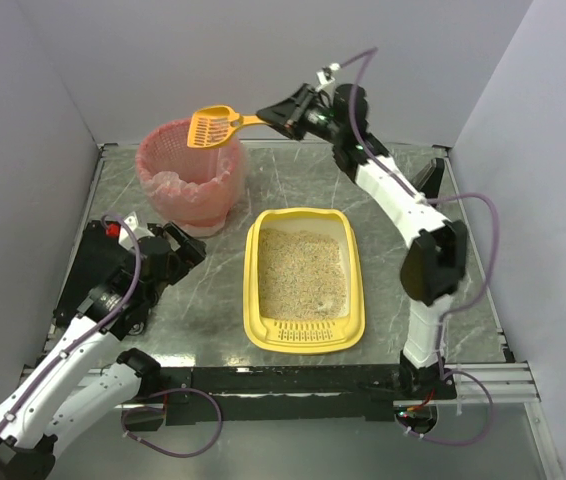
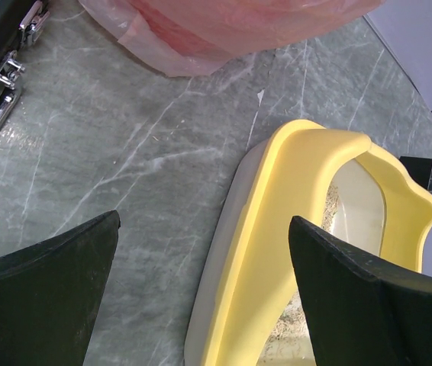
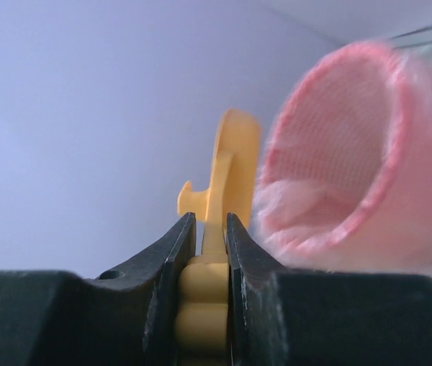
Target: Clean the litter box
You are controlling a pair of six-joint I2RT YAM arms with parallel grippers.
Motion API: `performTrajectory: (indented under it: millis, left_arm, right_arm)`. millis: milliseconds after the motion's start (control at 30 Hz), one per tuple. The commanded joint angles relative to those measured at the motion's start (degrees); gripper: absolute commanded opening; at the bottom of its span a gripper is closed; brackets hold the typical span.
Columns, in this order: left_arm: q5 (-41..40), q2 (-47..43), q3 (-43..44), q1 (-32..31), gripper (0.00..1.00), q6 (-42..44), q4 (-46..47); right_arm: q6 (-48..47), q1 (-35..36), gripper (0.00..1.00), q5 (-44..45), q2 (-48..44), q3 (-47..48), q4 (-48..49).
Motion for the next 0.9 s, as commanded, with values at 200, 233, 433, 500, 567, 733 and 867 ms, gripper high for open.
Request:
performTrajectory:
  millis: [200,233,433,500,567,733,867]
  left_arm:
    - [-0.95,-3.26,-0.73,0.38,0.97,-1.62,-1.40]
    - [-1.03,-3.35,-0.82,0.38,0.97,-1.62,-1.39]
    - [-0.07,-3.00,-1.26,0.38,0.97,-1.44,-0.51]
    - [0.20,-3.26,-1.35,0.38,0.97,-1.44,-0.51]
    - [0.11,-3.70,-1.61,0.38,0.97,-1.71,-0.86]
    - [0.11,-6.07,-2.14,0.38,0.97,-1.88,-0.78]
    - [-0.77,-7.39,-2.49,0.38,0.97,-2.41,-1.57]
  right_arm:
    - [-36.48,7.07,0.00,14.81,10.48,20.70,-18.34]
    - [-38.52,8.12,0.00,14.89,9.95,19.39,-16.41]
    - [-55.04,12.35,0.00,19.72,9.86,23.41,-19.64]
    - [-59.36,13.75,0.00,20.95,8.46,22.54,-18.24]
    - [-61.82,14.20,0.00,20.34,7.49,20.96,-16.40]
    - [-68.06,14.99,0.00,18.94,4.85,19.89,-15.42]
    - [-72.74,16.22,0.00,20.51,3.18,17.97,-14.02]
